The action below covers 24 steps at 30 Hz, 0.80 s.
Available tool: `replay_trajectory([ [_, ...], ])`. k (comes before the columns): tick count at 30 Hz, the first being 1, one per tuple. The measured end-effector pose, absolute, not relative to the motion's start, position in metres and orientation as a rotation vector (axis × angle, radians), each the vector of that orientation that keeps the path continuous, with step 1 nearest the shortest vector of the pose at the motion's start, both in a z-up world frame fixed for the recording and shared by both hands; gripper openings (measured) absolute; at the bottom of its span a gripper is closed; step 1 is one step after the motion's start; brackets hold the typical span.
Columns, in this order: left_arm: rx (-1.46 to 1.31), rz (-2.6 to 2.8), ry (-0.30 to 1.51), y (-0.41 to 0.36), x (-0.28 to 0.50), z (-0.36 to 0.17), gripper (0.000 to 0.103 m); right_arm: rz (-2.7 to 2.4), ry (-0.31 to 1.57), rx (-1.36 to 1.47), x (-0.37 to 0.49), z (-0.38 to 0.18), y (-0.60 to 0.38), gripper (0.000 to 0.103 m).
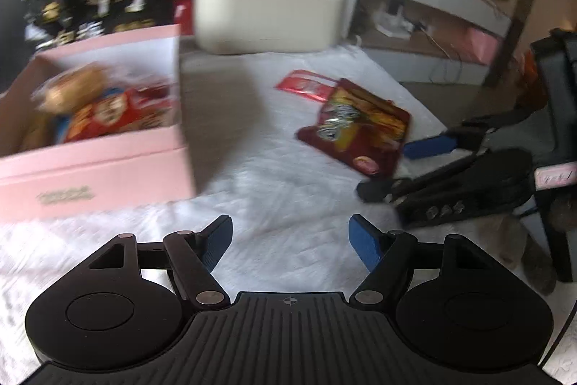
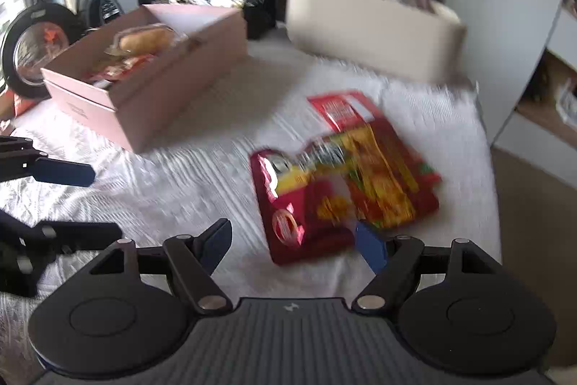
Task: Organize snacks
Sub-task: 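Move the left tool to the large red snack bag and grasp it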
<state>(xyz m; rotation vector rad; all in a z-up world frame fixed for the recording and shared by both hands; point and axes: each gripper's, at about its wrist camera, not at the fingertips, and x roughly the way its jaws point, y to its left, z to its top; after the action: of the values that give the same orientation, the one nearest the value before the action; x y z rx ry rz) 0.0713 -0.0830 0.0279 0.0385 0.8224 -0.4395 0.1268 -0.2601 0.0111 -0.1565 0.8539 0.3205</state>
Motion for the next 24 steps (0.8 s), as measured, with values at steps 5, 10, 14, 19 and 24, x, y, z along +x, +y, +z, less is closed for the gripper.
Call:
replay_trajectory([
  [5, 0.069, -0.466, 0.833, -0.109, 0.091, 0.027, 0.077, 0.296, 0.844, -0.105, 0.125, 0.005, -0.279, 0.077],
  [10, 0.087, -0.446, 0.871, -0.125, 0.109, 0.019, 0.072, 0.304, 0.806, -0.083, 0.127, 0.012, -0.292, 0.074],
  [14, 0.098, -0.425, 0.894, -0.127, 0.115, 0.014, 0.072, 0.332, 0.761, -0.048, 0.135, 0.023, -0.306, 0.074],
  [19, 0.091, -0.422, 0.893, -0.122, 0.114, 0.014, 0.071, 0.261, 0.684, 0.046, 0.155, 0.031, -0.331, 0.073],
  [24, 0.077, -0.413, 0.890, -0.115, 0.114, 0.015, 0.071, 0.180, 0.756, 0.154, 0.185, 0.014, -0.342, 0.070],
])
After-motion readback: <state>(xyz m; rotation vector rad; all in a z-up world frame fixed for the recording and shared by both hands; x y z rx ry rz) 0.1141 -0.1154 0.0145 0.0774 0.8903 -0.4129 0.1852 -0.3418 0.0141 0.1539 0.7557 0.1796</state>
